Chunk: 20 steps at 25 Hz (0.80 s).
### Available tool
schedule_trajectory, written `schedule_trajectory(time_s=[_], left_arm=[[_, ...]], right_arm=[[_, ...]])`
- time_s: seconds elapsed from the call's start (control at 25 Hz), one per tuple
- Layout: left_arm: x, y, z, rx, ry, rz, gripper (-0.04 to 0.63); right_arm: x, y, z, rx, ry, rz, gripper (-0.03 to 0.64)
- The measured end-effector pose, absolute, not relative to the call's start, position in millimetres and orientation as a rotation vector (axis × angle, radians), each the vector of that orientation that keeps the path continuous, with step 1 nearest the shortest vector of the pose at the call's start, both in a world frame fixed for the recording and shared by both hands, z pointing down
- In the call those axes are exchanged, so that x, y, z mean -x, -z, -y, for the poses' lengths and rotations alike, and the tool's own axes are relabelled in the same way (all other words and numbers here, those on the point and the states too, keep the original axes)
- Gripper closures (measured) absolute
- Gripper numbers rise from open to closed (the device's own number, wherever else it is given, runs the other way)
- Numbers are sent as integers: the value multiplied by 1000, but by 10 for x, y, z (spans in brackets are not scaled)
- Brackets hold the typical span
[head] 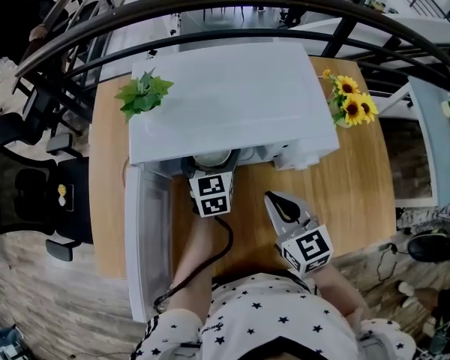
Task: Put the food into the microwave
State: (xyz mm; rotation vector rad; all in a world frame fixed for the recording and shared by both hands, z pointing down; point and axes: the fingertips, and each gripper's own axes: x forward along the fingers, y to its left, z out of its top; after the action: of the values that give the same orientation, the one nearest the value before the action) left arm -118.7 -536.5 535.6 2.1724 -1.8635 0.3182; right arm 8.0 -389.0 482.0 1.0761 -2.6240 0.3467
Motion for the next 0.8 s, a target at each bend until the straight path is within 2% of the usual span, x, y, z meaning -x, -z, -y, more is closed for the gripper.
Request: schedule_trajectory(time_s=[0.8], left_arm=[[1439, -5671, 5692, -2069, -510, 1927, 74]], right_arm=[[47, -4925, 3975, -1056, -365, 2614, 611]])
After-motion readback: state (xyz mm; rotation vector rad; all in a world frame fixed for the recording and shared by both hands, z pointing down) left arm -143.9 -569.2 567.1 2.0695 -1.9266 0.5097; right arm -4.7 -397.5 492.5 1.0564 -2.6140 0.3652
